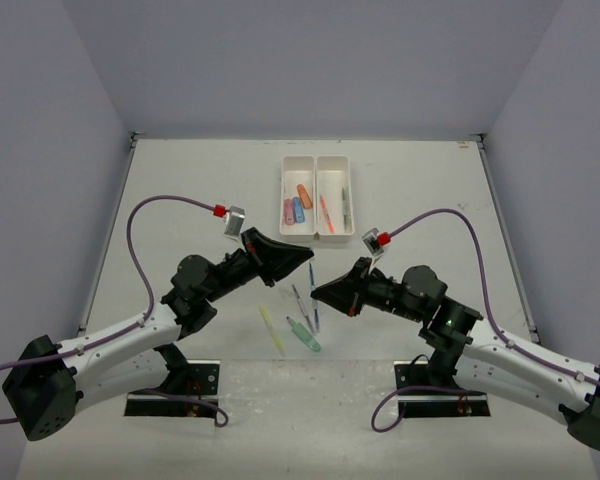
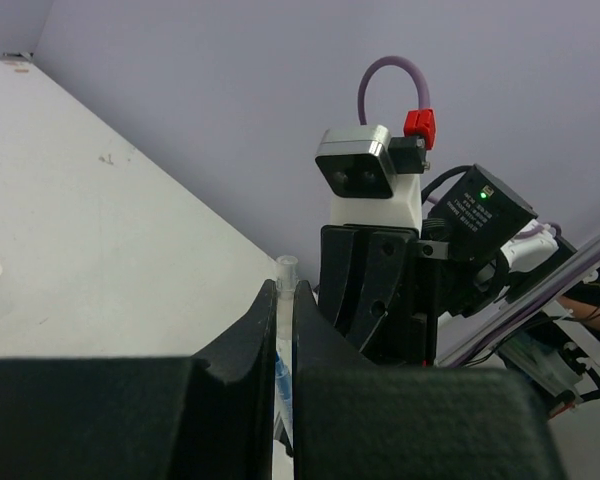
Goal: Sort the stationery into containers
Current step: Close the pen cap on the pen.
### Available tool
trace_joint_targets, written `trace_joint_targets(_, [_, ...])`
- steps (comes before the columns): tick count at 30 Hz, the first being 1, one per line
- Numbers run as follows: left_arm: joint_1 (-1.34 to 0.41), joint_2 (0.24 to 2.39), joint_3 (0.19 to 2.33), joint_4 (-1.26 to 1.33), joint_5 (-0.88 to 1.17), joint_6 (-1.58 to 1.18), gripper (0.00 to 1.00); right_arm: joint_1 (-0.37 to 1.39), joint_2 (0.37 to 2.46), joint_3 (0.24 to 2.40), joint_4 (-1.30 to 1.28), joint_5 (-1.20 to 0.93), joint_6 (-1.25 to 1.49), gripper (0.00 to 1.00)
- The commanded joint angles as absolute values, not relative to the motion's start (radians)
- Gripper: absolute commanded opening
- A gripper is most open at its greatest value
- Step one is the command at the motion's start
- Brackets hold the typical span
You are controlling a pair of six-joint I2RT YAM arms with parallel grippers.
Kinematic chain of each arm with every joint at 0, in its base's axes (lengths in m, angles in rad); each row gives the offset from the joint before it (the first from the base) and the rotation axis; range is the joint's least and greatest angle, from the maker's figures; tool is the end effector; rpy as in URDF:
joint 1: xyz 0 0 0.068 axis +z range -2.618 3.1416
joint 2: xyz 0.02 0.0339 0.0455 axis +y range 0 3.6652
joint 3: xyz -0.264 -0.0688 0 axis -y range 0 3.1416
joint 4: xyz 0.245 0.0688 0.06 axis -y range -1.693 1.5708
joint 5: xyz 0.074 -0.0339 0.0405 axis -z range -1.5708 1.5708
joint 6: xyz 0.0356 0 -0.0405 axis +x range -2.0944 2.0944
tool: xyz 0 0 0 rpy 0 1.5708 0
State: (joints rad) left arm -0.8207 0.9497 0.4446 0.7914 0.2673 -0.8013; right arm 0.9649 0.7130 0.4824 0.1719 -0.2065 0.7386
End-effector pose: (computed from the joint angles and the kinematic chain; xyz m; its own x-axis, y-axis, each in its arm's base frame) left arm 0.1388 -0.1628 0.2927 -0.4970 -0.4829 -0.7210 0.7494 0.1801 -0.6371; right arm 0.0972 0.1531 0.2822 -0.6448 0.2263 -0.7300 -0.6586 0.3202 0.6810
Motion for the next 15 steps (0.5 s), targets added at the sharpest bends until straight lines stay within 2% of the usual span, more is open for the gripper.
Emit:
trace_joint_targets(1, [-0.824, 0.942, 0.436, 0.858, 0.283, -0.801, 0.00, 0.965, 0.696, 0.492, 0.158, -0.143, 0.724, 0.00])
trace_joint_targets(15, [-0.825, 0.963, 0.420, 0.891, 0.270, -0.814, 0.00, 0.966, 0.672, 0.526, 0.126, -0.167, 0.704, 0.00])
